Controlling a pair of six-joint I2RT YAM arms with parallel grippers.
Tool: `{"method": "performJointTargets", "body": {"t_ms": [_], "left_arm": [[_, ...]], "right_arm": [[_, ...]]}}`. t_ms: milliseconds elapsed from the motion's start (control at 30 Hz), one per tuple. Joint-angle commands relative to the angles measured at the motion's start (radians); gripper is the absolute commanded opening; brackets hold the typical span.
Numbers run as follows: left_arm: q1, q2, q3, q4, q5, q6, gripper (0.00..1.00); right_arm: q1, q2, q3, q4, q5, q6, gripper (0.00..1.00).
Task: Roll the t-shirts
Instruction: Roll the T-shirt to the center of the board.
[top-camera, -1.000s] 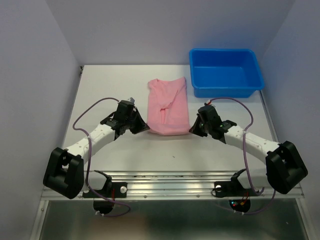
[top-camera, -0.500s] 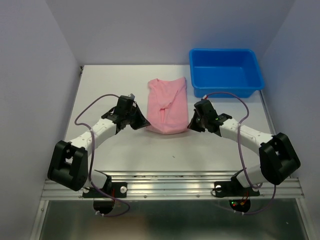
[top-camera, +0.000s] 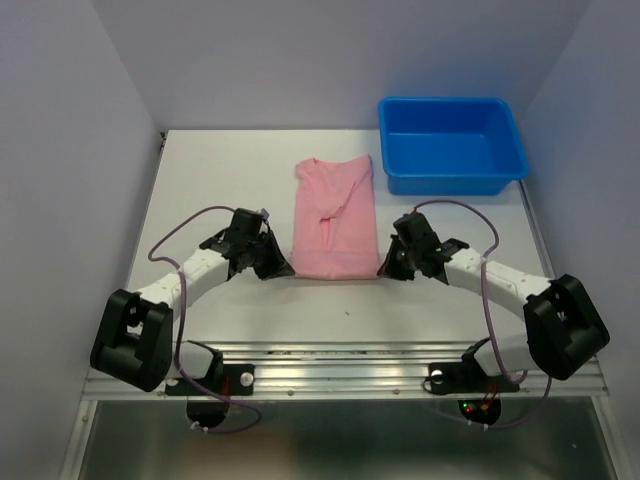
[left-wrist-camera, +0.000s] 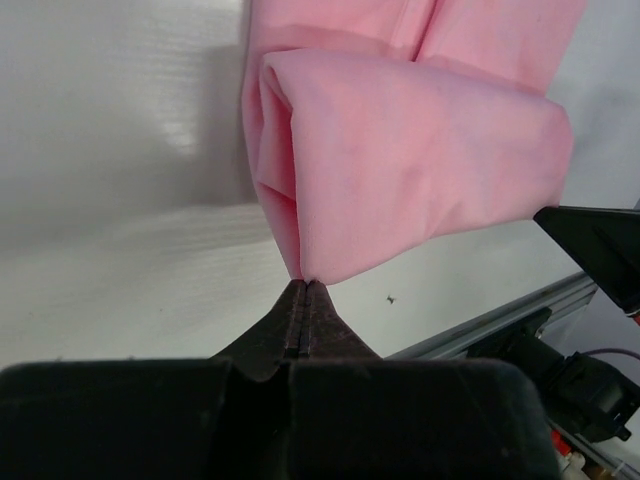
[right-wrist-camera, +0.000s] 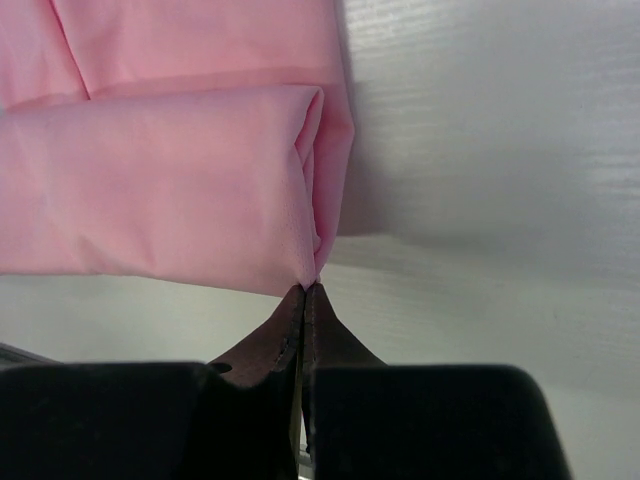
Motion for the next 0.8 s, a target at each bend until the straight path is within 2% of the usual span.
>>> {"method": "performJointTargets", "body": {"t_ms": [0, 333, 767], "left_arm": [[0.003, -0.056, -0.035, -0.037, 0.038, 0.041, 0.0], [0.003, -0.117, -0.058, -0.057, 0.03, 0.027, 0.0], [0.004, -0.071, 0.009, -0.082, 0.035, 0.009, 0.0]], "right_arm": [[-0.007, -0.06, -0.035, -0.016, -0.049, 0.025, 0.01], [-0.007, -0.133, -0.081, -0.033, -0.054, 0.041, 0.01], [-0.007, -0.1, -0.015, -0.089, -0.015, 0.039, 0.01]]}}
